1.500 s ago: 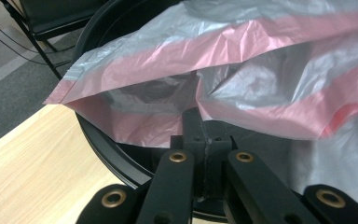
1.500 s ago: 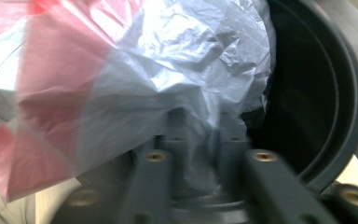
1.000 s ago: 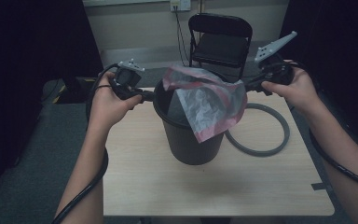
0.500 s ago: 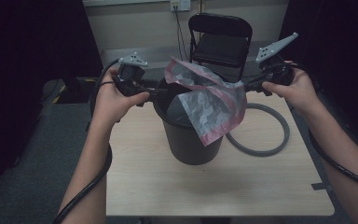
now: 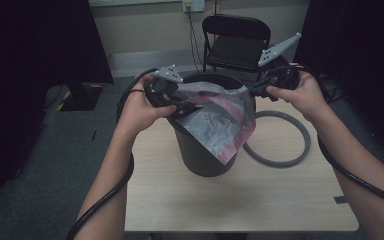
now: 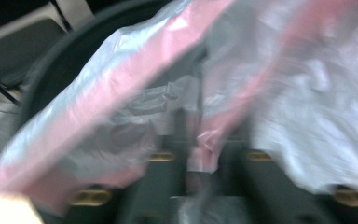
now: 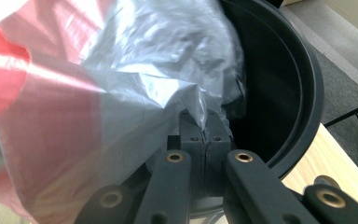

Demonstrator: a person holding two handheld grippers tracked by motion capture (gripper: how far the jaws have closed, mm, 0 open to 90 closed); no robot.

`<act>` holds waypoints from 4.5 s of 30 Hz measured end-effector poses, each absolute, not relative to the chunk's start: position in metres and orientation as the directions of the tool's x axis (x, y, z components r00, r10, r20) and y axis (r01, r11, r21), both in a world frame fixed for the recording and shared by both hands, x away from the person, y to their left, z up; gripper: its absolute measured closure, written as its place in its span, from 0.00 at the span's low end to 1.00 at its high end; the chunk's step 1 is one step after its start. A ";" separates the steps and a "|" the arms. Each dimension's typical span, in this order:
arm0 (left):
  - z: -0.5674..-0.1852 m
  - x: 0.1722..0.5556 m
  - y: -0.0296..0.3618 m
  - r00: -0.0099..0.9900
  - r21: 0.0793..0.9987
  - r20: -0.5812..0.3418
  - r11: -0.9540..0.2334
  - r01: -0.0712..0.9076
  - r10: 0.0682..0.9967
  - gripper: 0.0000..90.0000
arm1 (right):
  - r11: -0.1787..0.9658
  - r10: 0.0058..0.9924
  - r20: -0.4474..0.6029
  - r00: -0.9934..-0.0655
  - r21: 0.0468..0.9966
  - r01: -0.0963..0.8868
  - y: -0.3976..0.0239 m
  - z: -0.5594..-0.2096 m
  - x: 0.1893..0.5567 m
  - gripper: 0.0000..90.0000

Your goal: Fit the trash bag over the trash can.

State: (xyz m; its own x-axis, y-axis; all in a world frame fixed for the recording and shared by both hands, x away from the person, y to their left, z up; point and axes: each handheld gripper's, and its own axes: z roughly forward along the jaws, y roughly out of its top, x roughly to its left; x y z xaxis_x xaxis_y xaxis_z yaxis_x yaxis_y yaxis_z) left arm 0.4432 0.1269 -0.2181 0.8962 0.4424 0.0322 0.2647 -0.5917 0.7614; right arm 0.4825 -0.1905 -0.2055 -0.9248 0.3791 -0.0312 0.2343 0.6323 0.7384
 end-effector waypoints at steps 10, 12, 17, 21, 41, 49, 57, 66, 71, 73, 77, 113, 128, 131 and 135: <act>-0.209 0.431 0.164 0.840 0.732 0.031 -0.585 0.351 0.542 1.00 | 0.577 0.418 0.009 -0.908 0.769 0.274 -0.225 -0.208 0.481 1.00; -0.207 0.428 0.172 0.822 0.720 0.069 -0.598 0.351 0.565 1.00 | 0.590 0.412 0.005 -0.911 0.760 0.271 -0.231 -0.210 0.480 1.00; -0.215 0.419 0.191 0.806 0.699 0.108 -0.621 0.354 0.582 1.00 | 0.574 0.426 0.030 -0.904 0.764 0.296 -0.252 -0.218 0.477 1.00; -0.227 0.419 0.198 0.794 0.692 0.132 -0.629 0.354 0.593 1.00 | 0.574 0.448 0.044 -0.893 0.751 0.325 -0.257 -0.231 0.480 1.00; -0.244 0.416 0.185 0.816 0.664 0.109 -0.652 0.365 0.568 1.00 | 0.570 0.549 -0.019 -0.835 0.740 0.358 -0.242 -0.252 0.504 0.83; -0.244 0.404 0.180 0.826 0.660 0.103 -0.659 0.360 0.554 1.00 | 0.614 0.514 -0.034 -0.857 0.712 0.340 -0.273 -0.254 0.473 0.59; -0.235 0.402 0.173 0.820 0.642 0.127 -0.677 0.360 0.557 1.00 | 0.608 0.465 -0.005 -0.885 0.728 0.316 -0.288 -0.232 0.447 0.44; -0.230 0.402 0.169 0.821 0.644 0.135 -0.679 0.353 0.555 1.00 | 0.571 0.476 0.057 -0.877 0.738 0.358 -0.272 -0.225 0.446 0.44; -0.233 0.403 0.174 0.820 0.655 0.124 -0.666 0.356 0.559 1.00 | 0.594 0.500 0.040 -0.865 0.711 0.376 -0.255 -0.236 0.460 0.77; -0.234 0.404 0.178 0.816 0.668 0.112 -0.651 0.361 0.567 1.00 | 0.601 0.505 0.046 -0.862 0.698 0.389 -0.251 -0.242 0.466 0.93; -0.232 0.404 0.186 0.808 0.686 0.103 -0.630 0.365 0.581 1.00 | 0.633 0.511 0.030 -0.859 0.664 0.399 -0.244 -0.252 0.479 1.00; -0.263 0.398 0.201 0.807 0.749 0.036 -0.550 0.369 0.590 0.86 | 0.615 0.588 -0.048 -0.808 0.675 0.408 -0.246 -0.280 0.472 1.00; -0.254 0.396 0.212 0.825 0.788 -0.082 -0.470 0.398 0.560 0.30 | 0.624 0.574 -0.070 -0.816 0.682 0.381 -0.244 -0.258 0.469 1.00; -0.248 0.400 0.205 0.828 0.804 -0.058 -0.466 0.370 0.557 0.27 | 0.629 0.567 -0.071 -0.821 0.680 0.376 -0.241 -0.255 0.468 1.00; -0.241 0.403 0.193 0.838 0.798 -0.042 -0.486 0.356 0.544 0.25 | 0.631 0.559 -0.073 -0.826 0.683 0.367 -0.238 -0.249 0.466 1.00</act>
